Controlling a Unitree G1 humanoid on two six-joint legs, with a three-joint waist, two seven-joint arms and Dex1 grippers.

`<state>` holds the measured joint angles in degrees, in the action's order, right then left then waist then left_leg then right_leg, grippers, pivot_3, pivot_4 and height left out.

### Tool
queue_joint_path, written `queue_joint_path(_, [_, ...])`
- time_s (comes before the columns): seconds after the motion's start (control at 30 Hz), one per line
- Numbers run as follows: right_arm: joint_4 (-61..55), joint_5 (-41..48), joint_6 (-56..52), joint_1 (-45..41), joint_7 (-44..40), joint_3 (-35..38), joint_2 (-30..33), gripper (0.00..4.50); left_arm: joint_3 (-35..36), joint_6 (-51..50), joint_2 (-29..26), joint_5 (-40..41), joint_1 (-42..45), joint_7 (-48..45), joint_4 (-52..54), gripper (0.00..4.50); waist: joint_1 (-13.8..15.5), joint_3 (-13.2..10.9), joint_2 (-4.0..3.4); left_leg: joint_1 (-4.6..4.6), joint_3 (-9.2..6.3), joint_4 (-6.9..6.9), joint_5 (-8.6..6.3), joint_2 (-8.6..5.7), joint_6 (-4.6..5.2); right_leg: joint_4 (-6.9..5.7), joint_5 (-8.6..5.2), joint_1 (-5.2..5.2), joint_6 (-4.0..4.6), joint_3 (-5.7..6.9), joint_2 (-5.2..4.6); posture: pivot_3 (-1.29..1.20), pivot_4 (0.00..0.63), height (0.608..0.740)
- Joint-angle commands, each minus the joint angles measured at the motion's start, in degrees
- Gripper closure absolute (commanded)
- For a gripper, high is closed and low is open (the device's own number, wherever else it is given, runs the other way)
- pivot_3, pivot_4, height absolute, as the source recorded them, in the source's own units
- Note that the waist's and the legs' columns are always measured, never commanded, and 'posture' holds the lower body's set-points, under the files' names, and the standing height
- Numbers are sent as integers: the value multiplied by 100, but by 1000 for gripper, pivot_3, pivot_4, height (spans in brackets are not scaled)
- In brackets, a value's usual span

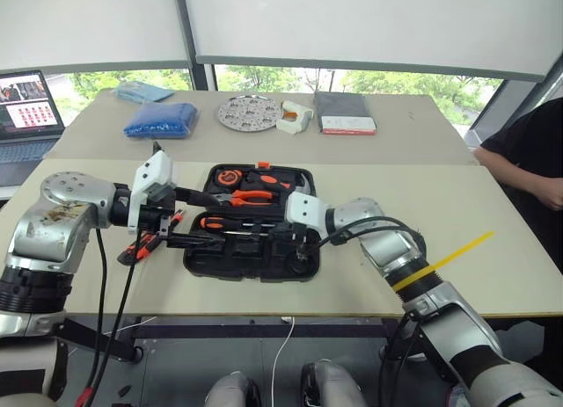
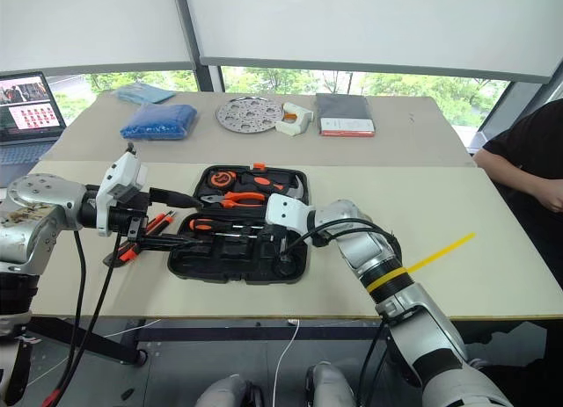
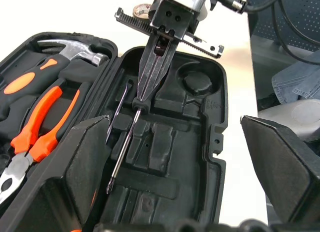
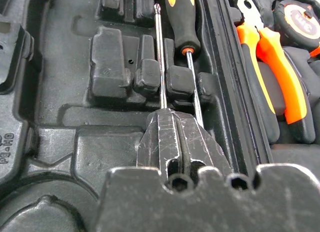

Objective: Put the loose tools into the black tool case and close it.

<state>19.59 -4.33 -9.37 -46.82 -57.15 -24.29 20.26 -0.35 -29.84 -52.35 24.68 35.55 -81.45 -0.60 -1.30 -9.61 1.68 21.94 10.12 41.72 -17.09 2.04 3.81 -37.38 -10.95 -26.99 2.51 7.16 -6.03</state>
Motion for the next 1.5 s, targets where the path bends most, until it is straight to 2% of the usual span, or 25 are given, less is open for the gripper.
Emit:
queue_joint_path(0.03, [-240, 139, -404, 156, -218, 68, 29, 4491, 86, 145, -63, -1, -30, 32, 70, 0, 7, 0, 0, 0, 0, 0, 0, 0, 0, -9, -3, -2, 5, 0, -5, 0, 150, 718])
queue_joint_path(0.1, [-558, 442, -571, 148, -315, 280, -19, 4491, 124, 149, -81, -13, -76, 74, 60, 0, 13, 0, 0, -1, 0, 1, 0, -2, 0, -21, -11, -6, 17, 1, -12, 0, 150, 718])
queue_joint_path(0.17, [-1087, 1050, -1251, 94, -386, 718, -96, 4491, 295, 65, -140, 23, -207, 217, 96, 0, 14, -1, -1, 8, 0, 1, 0, -1, 0, -23, -13, -15, 21, 3, -10, 0, 150, 718])
queue_joint_path(0.27, [-1913, 1808, -2201, 95, -491, 1241, 34, 3721, 783, -161, -237, 139, -607, 625, 242, 0, -15, -2, -2, 27, -1, 0, 1, 0, 1, -28, -10, -36, 33, 2, -9, 0, 150, 718])
queue_joint_path(0.4, [-3008, 2699, -3077, 388, -601, 1862, 530, 2369, 2399, -573, -127, 120, -2026, 1758, 818, 0, -36, -2, -2, 33, -6, -12, 0, 1, 1, -17, 4, -47, 58, 3, -14, 0, 150, 718])
queue_joint_path(0.53, [-3575, 3185, -3483, 647, -525, 2197, 865, 992, 3843, -1148, 163, 75, -3379, 2621, 1389, 0, -33, -3, 0, 26, -15, -38, -1, 1, 1, 5, -11, -39, 31, 5, -22, 0, 150, 718])
queue_joint_path(0.57, [-3677, 3269, -3530, 713, -499, 2246, 928, 577, 4132, -1268, 236, 15, -3748, 2769, 1481, 0, -32, -3, 0, 23, -16, -45, -1, 1, 0, 17, -13, -35, 27, 8, -21, 0, 150, 718])
queue_joint_path(0.63, [-3818, 3392, -3596, 797, -432, 2289, 1007, 27, 4453, -1410, 316, -6, -4202, 2971, 1618, 0, -21, -4, -1, 12, -16, -68, -1, -2, -2, 28, -13, -27, 26, 7, -29, 0, 150, 718])
queue_joint_path(0.77, [-4056, 3535, -3590, 942, -325, 2289, 1133, 27, 4784, -1918, 364, 72, -4505, 3440, 1572, 0, 90, -4, 0, 4, -16, -78, -30, -1, -60, 29, -13, -24, 26, 13, -32, 0, 150, 718])
queue_joint_path(0.87, [-4223, 3706, -3569, 1003, -294, 2294, 1112, 27, 4394, -2148, 208, 3, -3962, 3900, 1379, 0, 197, -4, 0, 3, -19, -77, -28, -2, -72, 28, -11, -22, 23, 22, -41, 0, 150, 718])
queue_joint_path(1.0, [-4481, 4036, -3591, 1069, -283, 2348, 1122, 27, 3302, -2648, -12, -105, -2668, 4345, 797, 0, 257, -1, 4, 6, -24, -76, -25, -6, -78, 29, -2, -15, 20, 29, -43, 0, 150, 718])
queue_joint_path(1.1, [-4634, 4199, -3607, 1114, -171, 2398, 1155, 27, 2446, -3165, -87, -209, -1481, 4566, 58, 0, 243, -1, 6, 10, -24, -78, -25, -12, -77, 31, 1, -13, 21, 30, -37, 0, 150, 718])
queue_joint_path(1.2, [-4810, 4448, -3698, 1223, -76, 2492, 1190, 27, 1770, -3112, -119, -455, -677, 4599, -666, 0, 159, 0, 8, 12, -21, -79, -23, -14, -75, 33, 8, -13, 32, 31, -23, 0, 150, 718])
queue_joint_path(1.33, [-5212, 4778, -3800, 1557, 85, 2688, 1359, 27, 927, -2931, 345, -950, 788, 4914, -2282, 0, 142, -1, 12, 14, -21, -80, 6, -12, -26, 35, 11, -13, 46, 43, 30, 0, 150, 718])
queue_joint_path(1.4, [-5344, 4927, -3857, 1679, 293, 2808, 1375, 27, 451, -2684, 545, -1224, 1220, 4829, -2854, 0, 141, -1, 13, 12, -20, -80, 6, -12, -26, 35, 18, -13, 58, 37, 38, 0, 150, 718])
queue_joint_path(1.5, [-5461, 5070, -3888, 1785, 477, 2856, 1440, 27, 190, -2557, 821, -1489, 1790, 4964, -3719, 0, 121, -1, 16, 14, -16, -78, 6, -14, -25, 40, 15, -14, 53, 34, 41, 0, 150, 718])
